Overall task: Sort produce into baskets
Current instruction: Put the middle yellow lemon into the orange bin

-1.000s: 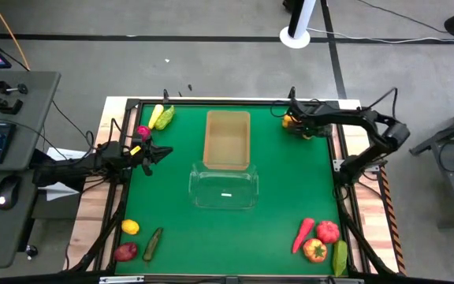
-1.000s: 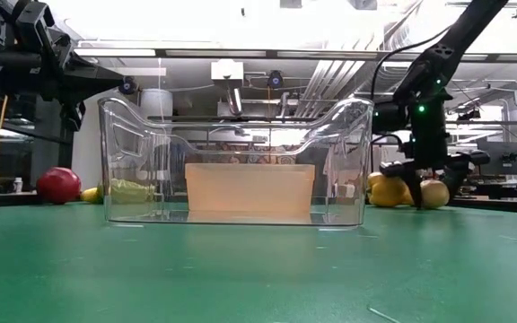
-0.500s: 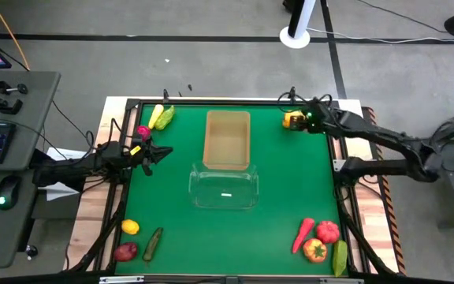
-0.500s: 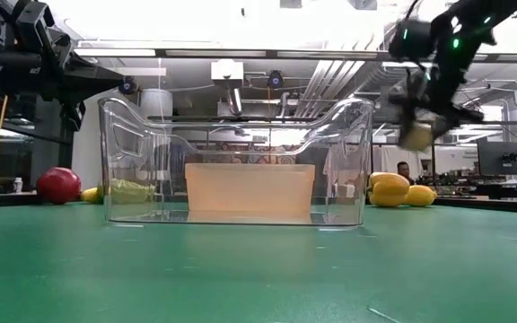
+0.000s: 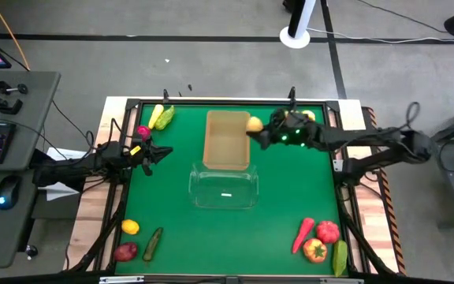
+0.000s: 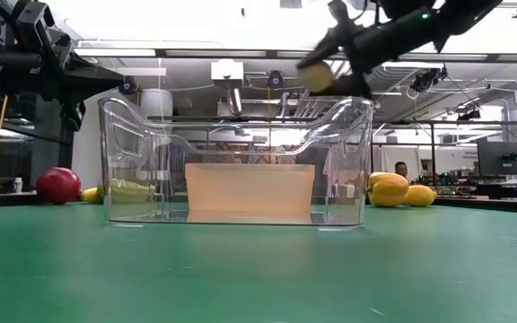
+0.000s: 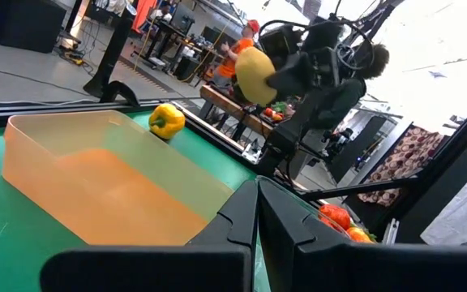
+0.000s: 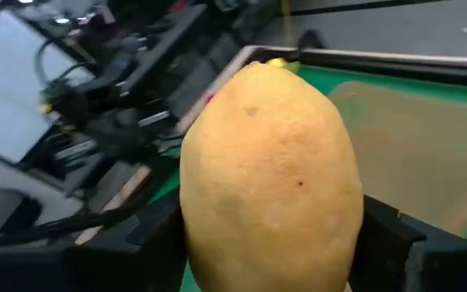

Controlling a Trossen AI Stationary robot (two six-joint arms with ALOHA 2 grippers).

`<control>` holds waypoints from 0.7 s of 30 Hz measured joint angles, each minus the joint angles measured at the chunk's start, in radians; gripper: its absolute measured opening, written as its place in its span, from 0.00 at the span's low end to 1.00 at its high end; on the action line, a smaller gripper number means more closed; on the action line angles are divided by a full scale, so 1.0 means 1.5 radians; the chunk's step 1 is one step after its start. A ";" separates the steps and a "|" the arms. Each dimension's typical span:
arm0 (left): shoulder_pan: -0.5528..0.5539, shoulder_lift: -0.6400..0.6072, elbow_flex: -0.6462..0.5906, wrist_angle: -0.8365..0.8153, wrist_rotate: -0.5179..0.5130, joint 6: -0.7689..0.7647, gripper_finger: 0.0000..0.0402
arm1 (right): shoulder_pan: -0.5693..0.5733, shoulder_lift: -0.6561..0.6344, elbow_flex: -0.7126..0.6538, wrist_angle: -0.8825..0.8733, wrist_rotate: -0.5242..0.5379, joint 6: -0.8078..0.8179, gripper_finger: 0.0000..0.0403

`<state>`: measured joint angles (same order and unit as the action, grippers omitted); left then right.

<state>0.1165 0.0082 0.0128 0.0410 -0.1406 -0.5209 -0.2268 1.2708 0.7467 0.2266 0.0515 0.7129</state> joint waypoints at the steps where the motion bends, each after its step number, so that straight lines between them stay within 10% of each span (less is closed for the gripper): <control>1: 0.000 0.000 0.000 0.000 0.000 0.000 0.00 | 0.010 0.019 0.000 0.024 0.000 -0.008 0.63; 21: 0.000 0.000 0.000 0.000 0.000 0.000 0.00 | 0.029 0.132 0.000 0.164 0.159 0.013 0.64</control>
<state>0.1165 0.0078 0.0124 0.0410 -0.1406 -0.5209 -0.1834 1.4689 0.7467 0.4723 0.2907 0.7323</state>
